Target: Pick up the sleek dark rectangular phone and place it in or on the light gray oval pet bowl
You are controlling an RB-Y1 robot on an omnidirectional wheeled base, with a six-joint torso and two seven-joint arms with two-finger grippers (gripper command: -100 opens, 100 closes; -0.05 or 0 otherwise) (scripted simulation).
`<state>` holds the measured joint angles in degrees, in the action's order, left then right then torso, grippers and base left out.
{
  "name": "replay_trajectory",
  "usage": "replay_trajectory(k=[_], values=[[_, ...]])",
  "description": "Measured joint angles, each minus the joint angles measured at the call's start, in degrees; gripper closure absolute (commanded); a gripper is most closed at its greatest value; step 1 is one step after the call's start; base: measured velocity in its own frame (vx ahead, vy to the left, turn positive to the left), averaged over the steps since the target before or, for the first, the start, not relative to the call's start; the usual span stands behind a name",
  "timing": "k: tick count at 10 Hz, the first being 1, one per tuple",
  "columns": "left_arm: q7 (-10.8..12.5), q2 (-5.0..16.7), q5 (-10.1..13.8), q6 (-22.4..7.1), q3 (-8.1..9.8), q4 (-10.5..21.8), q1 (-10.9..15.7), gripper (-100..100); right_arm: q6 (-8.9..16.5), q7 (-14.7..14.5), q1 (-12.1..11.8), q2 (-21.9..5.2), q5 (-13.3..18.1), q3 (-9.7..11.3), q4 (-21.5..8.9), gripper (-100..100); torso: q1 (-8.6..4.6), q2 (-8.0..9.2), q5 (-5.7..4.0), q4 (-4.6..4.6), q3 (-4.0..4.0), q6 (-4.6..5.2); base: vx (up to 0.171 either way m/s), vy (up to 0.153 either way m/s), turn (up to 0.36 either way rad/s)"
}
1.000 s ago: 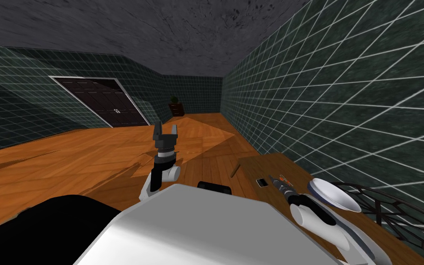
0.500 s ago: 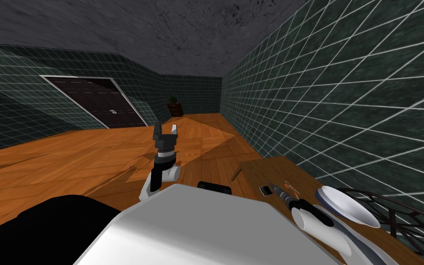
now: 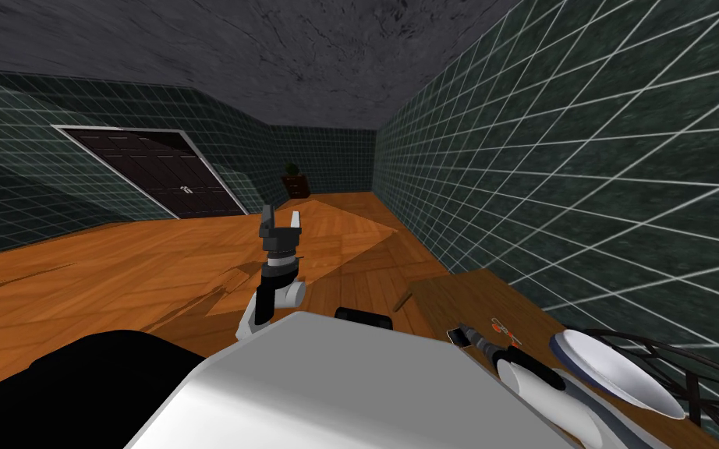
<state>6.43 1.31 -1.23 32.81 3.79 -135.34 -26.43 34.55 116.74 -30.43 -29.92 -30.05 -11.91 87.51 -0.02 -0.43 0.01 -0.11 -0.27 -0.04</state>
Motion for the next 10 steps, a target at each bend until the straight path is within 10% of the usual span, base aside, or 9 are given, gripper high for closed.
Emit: replay_trajectory(k=[10], values=[[0.00, 0.00, 0.00, 0.00, 0.00, 0.00, 0.00, 0, 12.72, 13.63, -1.12, -2.73, -3.32, 2.76, -7.23, -100, 0.01, 0.06, 0.00, 0.01, 0.04, 0.00, 0.116, 0.012, -0.012]])
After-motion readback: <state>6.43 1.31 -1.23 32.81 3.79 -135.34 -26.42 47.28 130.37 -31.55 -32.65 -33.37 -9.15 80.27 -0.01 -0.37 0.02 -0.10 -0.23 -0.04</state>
